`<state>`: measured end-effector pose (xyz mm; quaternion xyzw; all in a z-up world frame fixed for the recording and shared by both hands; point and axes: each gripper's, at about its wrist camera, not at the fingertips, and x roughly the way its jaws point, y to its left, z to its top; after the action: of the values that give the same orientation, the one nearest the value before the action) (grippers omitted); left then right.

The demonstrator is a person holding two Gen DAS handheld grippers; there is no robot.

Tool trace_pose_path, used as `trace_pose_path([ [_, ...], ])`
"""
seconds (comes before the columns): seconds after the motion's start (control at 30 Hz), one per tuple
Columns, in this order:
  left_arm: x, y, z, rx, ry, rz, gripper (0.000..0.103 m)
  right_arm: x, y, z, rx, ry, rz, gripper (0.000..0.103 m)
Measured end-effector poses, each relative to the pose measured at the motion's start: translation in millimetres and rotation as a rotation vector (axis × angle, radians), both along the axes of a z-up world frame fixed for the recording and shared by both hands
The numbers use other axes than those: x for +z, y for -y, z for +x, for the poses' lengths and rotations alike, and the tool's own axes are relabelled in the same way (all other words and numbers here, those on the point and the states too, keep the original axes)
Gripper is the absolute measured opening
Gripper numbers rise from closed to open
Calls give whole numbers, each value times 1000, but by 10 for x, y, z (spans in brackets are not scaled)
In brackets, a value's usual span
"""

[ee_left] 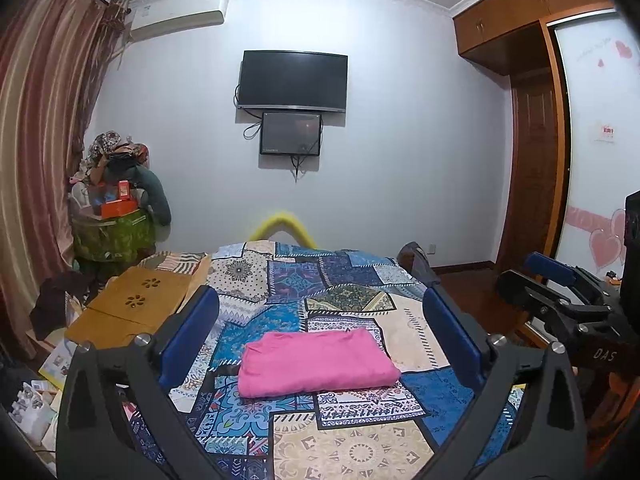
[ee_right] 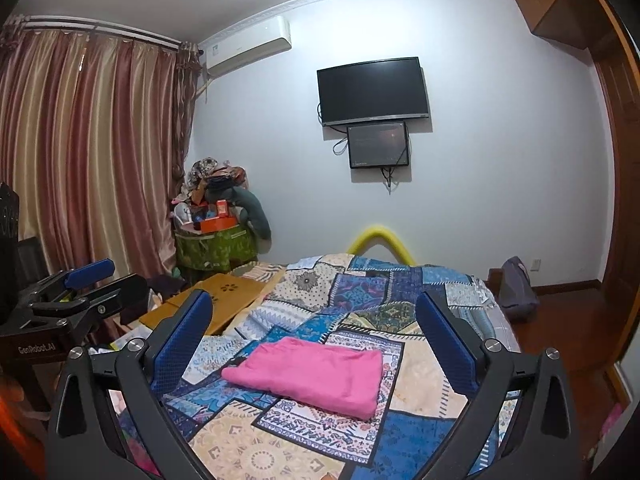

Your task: Fold small clothes

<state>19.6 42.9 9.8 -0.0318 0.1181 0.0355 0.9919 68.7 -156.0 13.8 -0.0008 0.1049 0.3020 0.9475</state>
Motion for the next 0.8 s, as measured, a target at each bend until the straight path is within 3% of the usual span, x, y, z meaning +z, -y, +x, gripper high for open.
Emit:
trace_pose_path([
  [0.8, -59, -163, 83, 19, -22, -44, 103, -17, -2, 13, -11, -13, -11, 102],
])
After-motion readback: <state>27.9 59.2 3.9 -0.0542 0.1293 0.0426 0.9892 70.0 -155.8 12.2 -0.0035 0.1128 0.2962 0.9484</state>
